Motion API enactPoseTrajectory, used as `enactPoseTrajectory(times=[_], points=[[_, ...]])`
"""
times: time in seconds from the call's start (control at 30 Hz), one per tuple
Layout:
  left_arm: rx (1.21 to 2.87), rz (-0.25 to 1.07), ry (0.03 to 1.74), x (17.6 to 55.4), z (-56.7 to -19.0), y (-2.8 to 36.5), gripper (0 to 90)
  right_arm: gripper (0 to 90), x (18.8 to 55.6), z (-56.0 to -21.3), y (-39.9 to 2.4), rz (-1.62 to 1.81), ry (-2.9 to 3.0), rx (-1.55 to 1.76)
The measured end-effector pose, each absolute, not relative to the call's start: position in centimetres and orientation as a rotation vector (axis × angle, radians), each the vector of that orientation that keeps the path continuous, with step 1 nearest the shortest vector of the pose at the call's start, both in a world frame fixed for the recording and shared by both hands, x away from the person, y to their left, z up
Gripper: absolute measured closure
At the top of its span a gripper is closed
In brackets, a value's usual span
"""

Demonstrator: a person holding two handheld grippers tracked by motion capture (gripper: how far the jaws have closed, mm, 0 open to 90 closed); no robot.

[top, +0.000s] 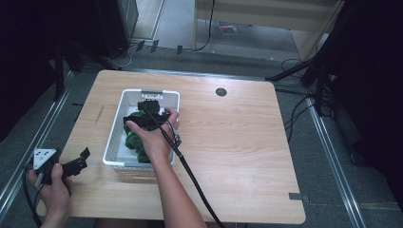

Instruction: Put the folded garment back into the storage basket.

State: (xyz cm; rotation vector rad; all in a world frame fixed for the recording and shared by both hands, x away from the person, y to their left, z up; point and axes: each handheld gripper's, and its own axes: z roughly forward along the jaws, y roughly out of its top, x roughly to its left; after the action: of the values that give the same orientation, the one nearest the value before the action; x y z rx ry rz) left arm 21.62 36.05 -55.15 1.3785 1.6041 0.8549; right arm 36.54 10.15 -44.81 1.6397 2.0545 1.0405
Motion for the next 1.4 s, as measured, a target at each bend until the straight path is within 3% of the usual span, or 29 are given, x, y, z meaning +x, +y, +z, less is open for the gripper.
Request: enactPoseTrajectory(times=[0.63, 1.4], points=[[1.390, 0.861, 1.602, 21.6, -55.1, 36.0, 0.1, 0.0, 33.9, -41.3, 3.1, 1.198, 1.967, 1.544], [1.398, 0.872, 1.600, 21.6, -55.1, 35.8, 0.1, 0.0, 31.9, -42.3, -8.6, 1.144, 1.834, 1.586]])
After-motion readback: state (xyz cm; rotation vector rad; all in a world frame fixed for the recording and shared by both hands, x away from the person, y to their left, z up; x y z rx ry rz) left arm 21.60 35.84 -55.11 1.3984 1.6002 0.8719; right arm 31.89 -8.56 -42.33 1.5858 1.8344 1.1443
